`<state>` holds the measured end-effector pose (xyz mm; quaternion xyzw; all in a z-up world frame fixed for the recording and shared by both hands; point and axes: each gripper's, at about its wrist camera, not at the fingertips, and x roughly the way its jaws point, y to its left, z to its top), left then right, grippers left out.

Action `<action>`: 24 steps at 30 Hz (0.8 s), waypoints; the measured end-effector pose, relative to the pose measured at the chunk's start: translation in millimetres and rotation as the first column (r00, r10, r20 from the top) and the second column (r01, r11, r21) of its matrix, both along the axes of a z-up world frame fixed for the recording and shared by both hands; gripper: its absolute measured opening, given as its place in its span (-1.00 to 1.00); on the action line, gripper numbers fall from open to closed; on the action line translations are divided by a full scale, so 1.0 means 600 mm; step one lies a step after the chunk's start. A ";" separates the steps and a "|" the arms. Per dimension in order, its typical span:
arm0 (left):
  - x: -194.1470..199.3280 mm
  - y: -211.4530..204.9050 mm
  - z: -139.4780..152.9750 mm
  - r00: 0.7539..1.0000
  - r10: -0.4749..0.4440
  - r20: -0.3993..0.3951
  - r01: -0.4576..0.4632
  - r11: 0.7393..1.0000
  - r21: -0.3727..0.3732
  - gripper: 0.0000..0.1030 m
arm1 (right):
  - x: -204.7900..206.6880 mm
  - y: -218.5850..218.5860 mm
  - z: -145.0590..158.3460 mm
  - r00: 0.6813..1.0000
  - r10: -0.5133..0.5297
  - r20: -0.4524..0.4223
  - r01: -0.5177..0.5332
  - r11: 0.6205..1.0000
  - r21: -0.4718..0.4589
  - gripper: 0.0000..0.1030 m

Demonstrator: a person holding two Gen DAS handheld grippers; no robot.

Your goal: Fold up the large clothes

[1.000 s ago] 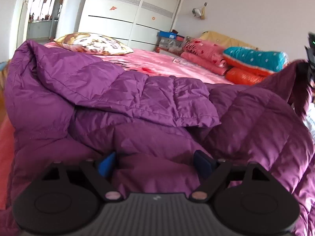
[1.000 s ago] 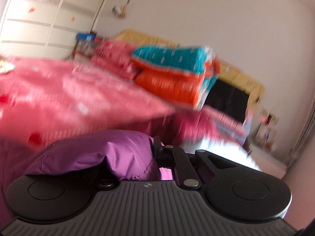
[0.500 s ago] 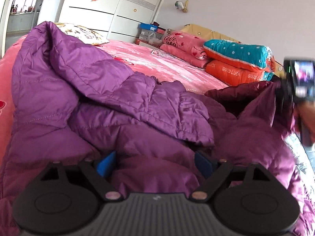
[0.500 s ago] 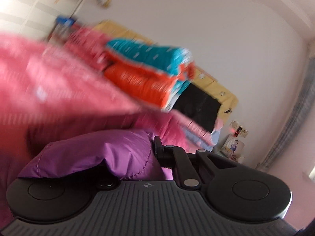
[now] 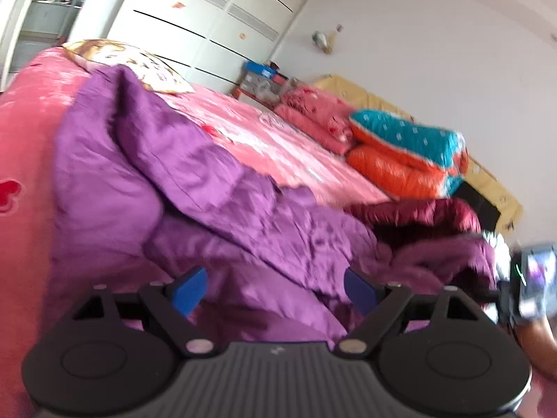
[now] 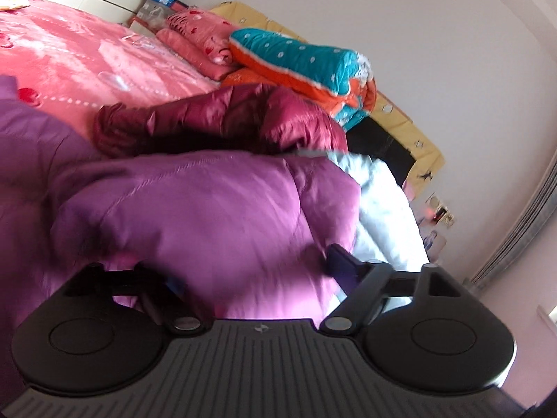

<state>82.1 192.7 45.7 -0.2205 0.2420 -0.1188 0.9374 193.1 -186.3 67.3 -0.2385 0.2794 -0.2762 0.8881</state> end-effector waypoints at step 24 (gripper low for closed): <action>-0.022 0.222 0.015 0.913 0.407 -0.020 -0.404 0.912 0.074 0.65 | -0.115 0.390 -0.003 0.818 0.564 0.112 -0.546 0.698 0.464 1.00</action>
